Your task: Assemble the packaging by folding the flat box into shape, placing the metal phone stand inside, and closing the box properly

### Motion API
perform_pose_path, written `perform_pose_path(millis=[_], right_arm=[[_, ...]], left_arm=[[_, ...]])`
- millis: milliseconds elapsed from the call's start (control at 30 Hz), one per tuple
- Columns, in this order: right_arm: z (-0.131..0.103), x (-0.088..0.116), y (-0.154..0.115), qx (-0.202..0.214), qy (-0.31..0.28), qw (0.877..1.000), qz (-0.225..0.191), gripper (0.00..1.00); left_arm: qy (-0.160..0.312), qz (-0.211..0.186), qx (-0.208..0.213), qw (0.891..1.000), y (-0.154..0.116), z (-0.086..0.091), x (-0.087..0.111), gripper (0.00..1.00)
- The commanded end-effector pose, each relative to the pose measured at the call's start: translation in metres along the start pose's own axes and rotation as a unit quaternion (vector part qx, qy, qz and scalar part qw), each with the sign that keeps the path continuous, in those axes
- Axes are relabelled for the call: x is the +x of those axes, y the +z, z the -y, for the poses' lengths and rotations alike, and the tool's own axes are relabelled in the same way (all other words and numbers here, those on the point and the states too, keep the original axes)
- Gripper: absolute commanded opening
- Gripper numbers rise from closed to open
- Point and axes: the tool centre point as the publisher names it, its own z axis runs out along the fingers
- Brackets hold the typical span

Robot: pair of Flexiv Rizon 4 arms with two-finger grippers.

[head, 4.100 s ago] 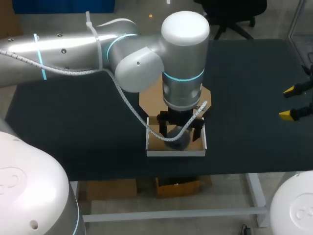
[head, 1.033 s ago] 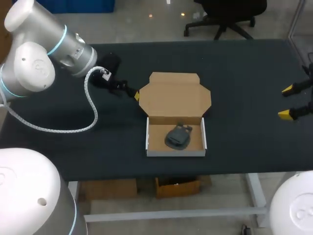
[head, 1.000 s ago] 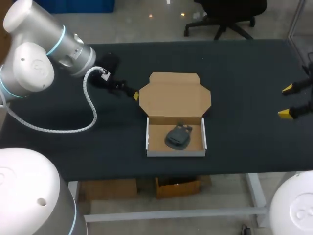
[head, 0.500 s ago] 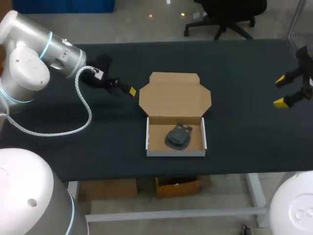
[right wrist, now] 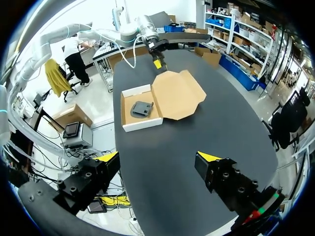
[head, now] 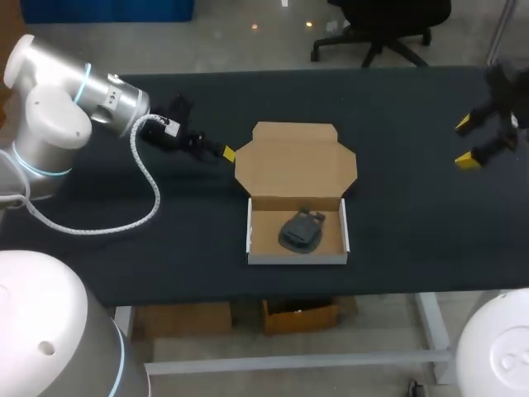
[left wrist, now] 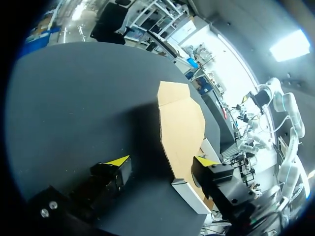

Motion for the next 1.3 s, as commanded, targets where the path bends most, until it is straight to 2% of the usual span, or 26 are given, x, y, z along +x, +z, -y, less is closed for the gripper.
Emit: perform_pose_path(millis=[33, 467, 567, 733, 900, 1100, 1300], right_arm=[[-0.009, -0.008, 0.001, 0.006, -0.003, 1.000, -0.021, 1.00], [-0.020, -0.024, 0.015, 0.017, -0.009, 0.999, -0.050, 1.00], [-0.023, -0.028, 0.018, 0.024, -0.010, 0.998, -0.054, 1.00], [-0.028, -0.034, 0.022, 0.035, -0.012, 0.998, -0.056, 1.00], [-0.032, -0.041, 0.028, 0.048, -0.010, 0.997, -0.057, 1.00], [-0.033, -0.045, 0.033, 0.053, -0.007, 0.997, -0.058, 1.00], [-0.036, -0.046, 0.034, 0.056, -0.007, 0.997, -0.057, 1.00]], left_arm=[[0.005, -0.024, 0.003, 1.000, 0.008, 0.000, -0.007, 0.83], [0.055, -0.055, 0.009, 0.997, 0.023, 0.002, 0.006, 0.69], [0.058, -0.063, 0.007, 0.996, 0.027, 0.002, 0.008, 0.63], [0.060, -0.081, 0.004, 0.995, 0.033, 0.002, 0.010, 0.63], [0.065, -0.089, -0.004, 0.994, 0.039, 0.003, 0.015, 0.58], [0.074, -0.099, -0.010, 0.992, 0.044, 0.003, 0.022, 0.46], [0.088, -0.114, -0.017, 0.989, 0.046, 0.000, 0.030, 0.44]])
